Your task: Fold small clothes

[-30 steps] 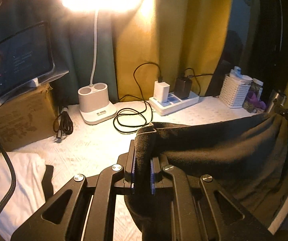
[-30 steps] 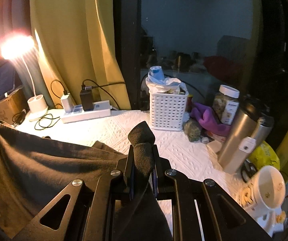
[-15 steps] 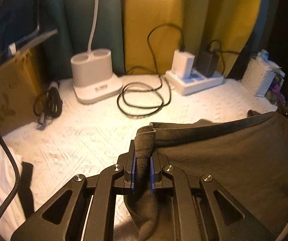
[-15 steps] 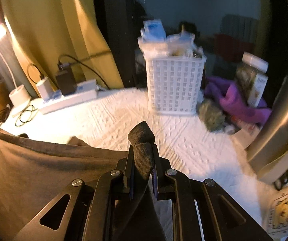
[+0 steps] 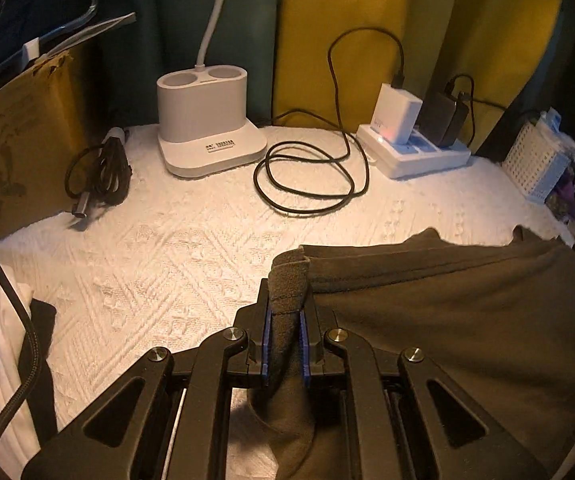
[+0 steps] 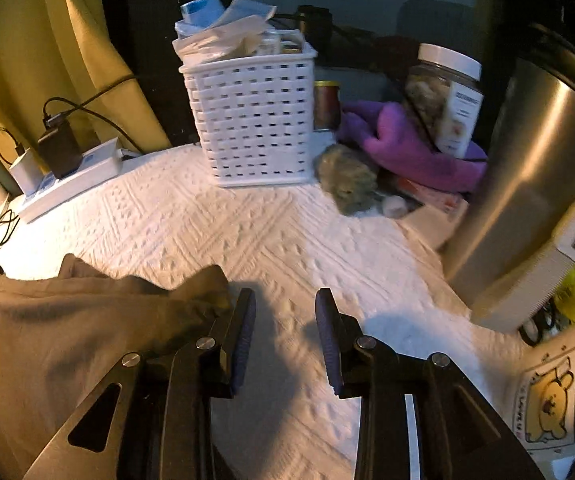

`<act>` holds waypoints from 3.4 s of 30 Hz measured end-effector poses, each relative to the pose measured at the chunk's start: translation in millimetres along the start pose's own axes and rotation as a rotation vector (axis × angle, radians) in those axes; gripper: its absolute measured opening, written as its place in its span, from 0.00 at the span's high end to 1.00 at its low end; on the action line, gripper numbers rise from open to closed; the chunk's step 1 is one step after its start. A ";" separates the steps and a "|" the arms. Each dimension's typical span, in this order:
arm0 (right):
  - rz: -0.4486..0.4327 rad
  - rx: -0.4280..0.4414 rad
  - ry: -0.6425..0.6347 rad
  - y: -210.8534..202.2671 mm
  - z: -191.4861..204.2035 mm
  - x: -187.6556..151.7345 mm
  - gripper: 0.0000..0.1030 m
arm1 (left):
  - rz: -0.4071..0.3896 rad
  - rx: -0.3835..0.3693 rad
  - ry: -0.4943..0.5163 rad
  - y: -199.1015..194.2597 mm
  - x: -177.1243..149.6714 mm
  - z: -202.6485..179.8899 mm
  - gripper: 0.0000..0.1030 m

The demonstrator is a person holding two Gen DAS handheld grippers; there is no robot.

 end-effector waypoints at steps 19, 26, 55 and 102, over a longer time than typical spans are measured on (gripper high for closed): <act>-0.026 0.229 -0.078 -29.1 50.0 -39.7 0.50 | -0.021 0.001 -0.071 -64.6 -25.6 23.5 0.52; 0.000 0.194 -0.155 -29.8 67.7 -54.7 0.92 | 0.049 -0.008 -0.078 -68.9 -72.2 20.8 0.52; -0.056 0.008 0.029 -117.6 7.5 -125.5 0.22 | 0.161 -0.113 0.001 -121.4 -177.8 1.0 0.51; -0.008 -0.048 0.030 -171.1 21.2 -221.3 0.97 | 0.156 -0.102 0.089 -169.8 -245.0 36.6 0.87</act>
Point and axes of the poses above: each gripper's, at about its wrist camera, not at the fingertips, and y roughly the way its jaws point, z to its left, x to its top, the point moved 9 cm from there along y, roughly the way its jaws point, and after that the axes turned 14 degrees about -y, right-handed, at the moved point
